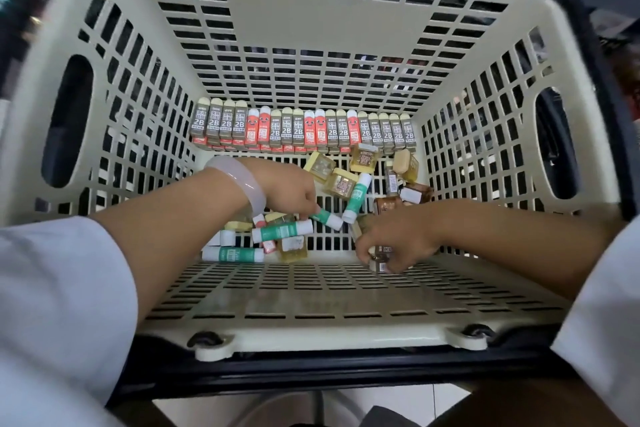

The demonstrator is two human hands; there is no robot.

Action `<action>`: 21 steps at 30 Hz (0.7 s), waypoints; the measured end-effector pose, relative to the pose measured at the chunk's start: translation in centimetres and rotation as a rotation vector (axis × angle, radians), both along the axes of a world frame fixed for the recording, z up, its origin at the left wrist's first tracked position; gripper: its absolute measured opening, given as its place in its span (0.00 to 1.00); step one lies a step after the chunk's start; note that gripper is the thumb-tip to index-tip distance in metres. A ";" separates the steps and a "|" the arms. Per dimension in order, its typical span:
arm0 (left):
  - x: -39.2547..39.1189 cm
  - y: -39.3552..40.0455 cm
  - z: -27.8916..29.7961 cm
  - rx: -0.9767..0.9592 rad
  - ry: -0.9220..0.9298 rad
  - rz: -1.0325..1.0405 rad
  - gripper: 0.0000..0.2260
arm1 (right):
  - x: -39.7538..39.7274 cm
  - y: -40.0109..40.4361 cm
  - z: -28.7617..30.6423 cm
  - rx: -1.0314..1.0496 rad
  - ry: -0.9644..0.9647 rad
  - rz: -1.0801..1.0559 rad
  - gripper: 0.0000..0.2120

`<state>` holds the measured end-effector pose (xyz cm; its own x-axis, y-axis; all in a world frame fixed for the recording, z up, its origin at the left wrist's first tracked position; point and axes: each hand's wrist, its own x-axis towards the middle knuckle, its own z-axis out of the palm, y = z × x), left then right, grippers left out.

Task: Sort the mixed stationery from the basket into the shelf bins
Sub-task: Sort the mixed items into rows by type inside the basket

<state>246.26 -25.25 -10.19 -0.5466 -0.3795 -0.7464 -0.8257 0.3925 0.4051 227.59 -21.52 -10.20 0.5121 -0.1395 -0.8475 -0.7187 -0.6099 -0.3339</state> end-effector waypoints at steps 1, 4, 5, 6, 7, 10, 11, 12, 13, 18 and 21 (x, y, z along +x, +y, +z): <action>0.1 -0.1 -0.1 -0.002 0.009 0.005 0.16 | 0.0 0.1 -0.2 -0.012 -0.006 0.025 0.14; 0.5 -0.3 -0.2 0.008 0.046 0.035 0.13 | 0.0 -0.1 -0.2 0.000 -0.044 -0.001 0.10; 0.6 -0.4 -0.2 0.025 0.082 0.067 0.12 | 0.0 -0.5 0.2 0.035 -0.077 -0.097 0.07; 0.7 -0.4 -0.2 0.055 0.136 0.126 0.11 | 0.1 -0.9 0.7 0.068 -0.125 -0.233 0.06; 0.9 -0.4 -0.2 0.112 0.210 0.227 0.11 | 0.2 -1.5 1.2 0.071 -0.190 -0.380 0.07; 1.3 -0.4 0.3 0.418 0.489 0.643 0.19 | 1.2 -3.2 2.3 0.028 -0.492 -0.862 0.05; 1.3 -0.5 0.5 0.502 0.567 0.740 0.21 | 1.8 -3.6 2.5 0.097 -0.612 -1.060 0.04; 1.2 -0.6 0.6 0.561 0.626 0.811 0.24 | 2.5 -3.9 2.6 0.170 -0.710 -1.247 0.04; 1.0 -0.7 0.7 0.598 0.671 0.865 0.25 | 3.1 -4.0 2.4 0.189 -0.782 -1.387 0.04; 0.9 -0.9 0.8 0.655 0.786 1.070 0.24 | 4.8 -3.7 1.4 -0.012 -0.841 -1.596 0.01; 0.8 -1.1 0.8 0.705 0.809 1.079 0.15 | 5.2 -3.7 1.5 0.015 -0.819 -1.755 0.08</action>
